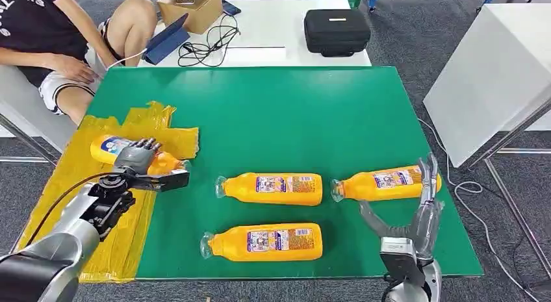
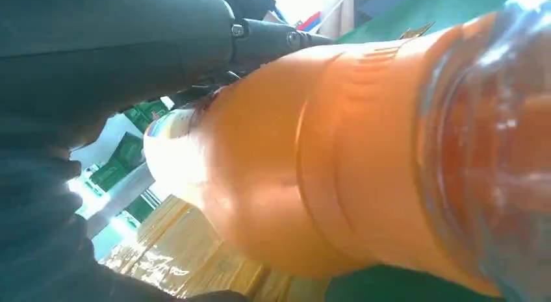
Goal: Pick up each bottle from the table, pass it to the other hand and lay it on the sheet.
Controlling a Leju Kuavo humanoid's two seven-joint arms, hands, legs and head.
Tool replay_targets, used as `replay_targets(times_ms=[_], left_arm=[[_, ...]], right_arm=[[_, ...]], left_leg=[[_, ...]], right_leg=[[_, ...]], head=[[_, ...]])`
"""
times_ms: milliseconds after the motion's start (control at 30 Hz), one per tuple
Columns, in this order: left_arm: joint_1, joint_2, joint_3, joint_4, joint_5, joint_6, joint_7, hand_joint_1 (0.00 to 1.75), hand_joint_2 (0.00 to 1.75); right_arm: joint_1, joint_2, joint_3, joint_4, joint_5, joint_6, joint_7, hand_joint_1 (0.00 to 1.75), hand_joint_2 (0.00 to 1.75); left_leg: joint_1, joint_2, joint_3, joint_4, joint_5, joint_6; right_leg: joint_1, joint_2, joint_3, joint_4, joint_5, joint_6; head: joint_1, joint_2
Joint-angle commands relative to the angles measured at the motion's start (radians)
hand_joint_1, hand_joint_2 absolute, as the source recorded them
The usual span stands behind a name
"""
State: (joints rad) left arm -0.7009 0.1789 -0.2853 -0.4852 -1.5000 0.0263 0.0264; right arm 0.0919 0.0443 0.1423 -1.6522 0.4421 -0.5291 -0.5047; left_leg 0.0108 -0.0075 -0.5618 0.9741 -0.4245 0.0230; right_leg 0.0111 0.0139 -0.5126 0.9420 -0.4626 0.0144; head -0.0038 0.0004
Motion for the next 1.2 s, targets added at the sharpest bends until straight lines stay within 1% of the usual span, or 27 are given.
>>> replay_targets(times_ms=[33, 100, 200, 267, 300, 333, 367, 400, 467, 500, 533, 600, 633, 700, 800, 867, 1000, 1033, 1100, 1133, 1167, 1200], left_arm=[[-0.049, -0.022, 0.029, 0.089, 0.014, 0.003, -0.029, 0.0, 1.75], [-0.053, -0.024, 0.04, 0.092, 0.028, 0.015, -0.05, 0.0, 1.75], [-0.062, -0.033, 0.08, 0.06, 0.101, 0.051, -0.137, 0.0, 1.75], [-0.062, -0.034, 0.081, 0.041, 0.109, 0.046, -0.141, 0.0, 1.75], [-0.047, -0.034, 0.099, -0.011, 0.154, 0.093, -0.188, 0.0, 1.75], [-0.029, -0.027, 0.107, -0.076, 0.182, 0.121, -0.192, 0.0, 1.75], [0.014, -0.008, 0.106, -0.21, 0.184, 0.161, -0.161, 0.0, 1.75], [0.06, 0.01, 0.109, -0.35, 0.197, 0.16, -0.148, 0.0, 1.75], [0.17, 0.054, 0.127, -0.68, 0.233, 0.067, -0.127, 0.0, 1.75], [0.192, 0.06, 0.137, -0.754, 0.235, 0.017, -0.116, 0.0, 1.75], [0.192, 0.06, 0.137, -0.754, 0.235, 0.017, -0.116, 0.0, 1.75], [0.212, 0.074, 0.141, -0.836, 0.213, 0.019, -0.116, 0.0, 1.75], [0.218, 0.081, 0.141, -0.878, 0.198, -0.004, -0.112, 0.0, 1.75], [0.223, 0.089, 0.148, -0.929, 0.2, -0.03, -0.118, 0.0, 1.75], [0.282, 0.089, 0.188, -1.013, 0.275, -0.015, -0.179, 0.0, 1.75], [0.297, 0.088, 0.19, -1.026, 0.275, -0.014, -0.179, 0.0, 1.75], [0.304, 0.084, 0.184, -1.027, 0.294, 0.003, -0.202, 0.0, 1.75], [0.308, 0.084, 0.183, -1.029, 0.295, 0.004, -0.202, 0.0, 1.75], [0.343, 0.071, 0.185, -1.059, 0.387, 0.022, -0.271, 0.0, 1.75], [0.376, 0.056, 0.18, -1.081, 0.455, 0.028, -0.321, 0.0, 1.75], [0.422, 0.037, 0.164, -1.104, 0.546, 0.025, -0.385, 0.0, 1.75], [0.461, 0.006, 0.157, -1.118, 0.617, 0.028, -0.432, 0.0, 1.75]], right_arm=[[-0.065, -0.009, -0.038, 0.047, -0.018, 0.012, 0.006, 0.0, 1.75], [-0.07, -0.01, -0.041, 0.051, -0.026, 0.008, 0.001, 0.0, 1.75], [-0.043, -0.016, -0.05, 0.032, -0.034, -0.007, -0.006, 0.0, 1.75], [-0.037, -0.016, -0.053, 0.027, -0.037, -0.006, -0.009, 0.0, 1.75], [-0.029, -0.014, -0.06, 0.02, -0.035, -0.013, -0.01, 0.0, 1.75], [-0.019, -0.014, -0.065, 0.008, -0.033, -0.014, -0.011, 0.0, 1.75], [-0.003, -0.01, -0.075, -0.012, -0.026, -0.011, -0.007, 0.0, 1.75], [0.009, -0.006, -0.085, -0.026, -0.017, -0.008, -0.001, 0.0, 1.75], [0.035, 0.001, -0.099, -0.054, 0.0, -0.003, 0.005, 0.0, 1.75], [0.04, 0.002, -0.103, -0.059, 0.001, 0.001, 0.004, 0.0, 1.75], [0.04, 0.002, -0.103, -0.059, 0.001, 0.001, 0.004, 0.0, 1.75], [0.044, 0.0, -0.107, -0.058, 0.001, 0.0, 0.003, 0.0, 1.75], [0.045, -0.002, -0.106, -0.055, -0.002, 0.001, 0.002, 0.0, 1.75], [0.041, -0.006, -0.103, -0.046, 0.001, 0.0, -0.001, 0.0, 1.75], [0.018, -0.021, -0.102, -0.036, 0.016, -0.007, 0.0, 0.0, 1.75], [0.013, -0.024, -0.105, -0.034, 0.018, -0.006, 0.006, 0.0, 1.75], [0.011, -0.027, -0.107, -0.033, 0.037, -0.011, 0.011, 0.0, 1.75], [0.009, -0.028, -0.109, -0.032, 0.037, -0.012, 0.011, 0.0, 1.75], [-0.008, -0.042, -0.119, -0.01, 0.151, -0.019, 0.074, 0.0, 1.75], [-0.023, -0.054, -0.136, 0.011, 0.29, -0.028, 0.136, 0.0, 1.75], [-0.044, -0.06, -0.168, 0.036, 0.469, -0.042, 0.214, 0.0, 1.75], [-0.054, -0.068, -0.184, 0.039, 0.593, -0.028, 0.271, 0.0, 1.75]], left_leg=[[0.0, 0.001, 0.001, 0.0, 0.0, 0.0], [0.0, 0.001, 0.001, 0.0, -0.001, 0.0], [0.0, 0.0, 0.001, 0.0, 0.0, -0.001], [0.0, -0.002, 0.001, 0.001, 0.0, -0.001], [0.0, -0.002, 0.0, 0.001, 0.0, -0.001], [0.0, -0.003, 0.001, 0.001, 0.0, -0.001], [0.0, -0.003, 0.0, 0.001, 0.0, -0.001], [0.0, -0.002, 0.001, 0.002, -0.001, -0.001], [0.0, -0.001, -0.002, 0.001, 0.0, -0.001], [0.0, 0.0, -0.002, 0.002, -0.001, -0.001], [0.0, 0.001, -0.003, 0.001, 0.0, -0.001], [0.0, 0.002, 0.0, 0.003, -0.003, -0.002], [0.0, 0.002, -0.001, 0.002, -0.002, -0.002], [0.0, 0.001, -0.004, 0.001, -0.001, -0.002], [0.0, 0.003, -0.002, 0.001, -0.002, -0.002], [-0.001, 0.004, 0.0, 0.0, -0.002, -0.001], [-0.001, 0.001, -0.003, 0.0, 0.0, -0.001], [-0.001, 0.001, -0.001, 0.0, -0.001, -0.001], [-0.001, 0.002, -0.001, 0.0, -0.001, -0.001], [-0.001, 0.002, 0.0, -0.001, -0.001, -0.001], [-0.001, 0.002, -0.001, -0.001, 0.0, -0.001], [-0.001, 0.004, 0.003, -0.001, -0.002, -0.001]], right_leg=[[0.0, 0.0, 0.001, 0.0, 0.0, 0.001], [0.0, -0.001, 0.002, 0.0, -0.001, 0.002], [0.0, -0.002, 0.002, 0.0, -0.001, 0.002], [0.0, -0.005, 0.002, 0.0, -0.002, 0.002], [0.0, -0.004, 0.001, 0.0, -0.001, 0.002], [0.0, -0.005, 0.002, 0.0, -0.002, 0.002], [-0.001, -0.004, 0.001, 0.0, -0.002, 0.002], [-0.001, -0.004, 0.002, 0.001, -0.002, 0.002], [-0.001, -0.002, -0.002, 0.0, 0.0, 0.001], [-0.001, -0.002, -0.001, 0.001, -0.002, 0.001], [-0.002, 0.0, -0.003, 0.001, -0.001, 0.001], [-0.001, 0.0, 0.0, 0.002, -0.003, 0.002], [-0.001, 0.001, -0.001, 0.001, -0.002, 0.002], [-0.001, 0.0, -0.004, 0.001, -0.001, 0.001], [-0.001, 0.001, -0.002, 0.001, -0.001, 0.001], [-0.002, 0.002, -0.001, 0.0, -0.001, 0.002], [-0.002, 0.0, -0.003, 0.0, 0.0, 0.001], [-0.002, 0.0, -0.001, 0.0, -0.001, 0.001], [-0.002, 0.0, -0.001, 0.0, -0.001, 0.002], [-0.002, 0.001, -0.001, 0.0, -0.001, 0.002], [-0.002, 0.001, -0.001, -0.001, 0.0, 0.001], [-0.002, 0.001, 0.003, -0.002, -0.002, 0.003]], head=[[0.0, 0.0], [0.0, 0.0], [0.0, 0.0], [0.0, 0.0], [0.0, 0.0], [0.0, 0.0], [0.0, 0.0], [0.0, 0.0], [0.0, 0.0], [0.0, 0.0], [0.0, 0.0], [0.0, 0.0], [0.0, 0.0], [0.0, 0.0], [0.0, 0.0], [0.0, 0.0], [0.0, 0.0], [0.0, 0.0], [0.0, 0.0], [0.0, 0.0], [0.0, 0.0], [0.0, 0.0]])
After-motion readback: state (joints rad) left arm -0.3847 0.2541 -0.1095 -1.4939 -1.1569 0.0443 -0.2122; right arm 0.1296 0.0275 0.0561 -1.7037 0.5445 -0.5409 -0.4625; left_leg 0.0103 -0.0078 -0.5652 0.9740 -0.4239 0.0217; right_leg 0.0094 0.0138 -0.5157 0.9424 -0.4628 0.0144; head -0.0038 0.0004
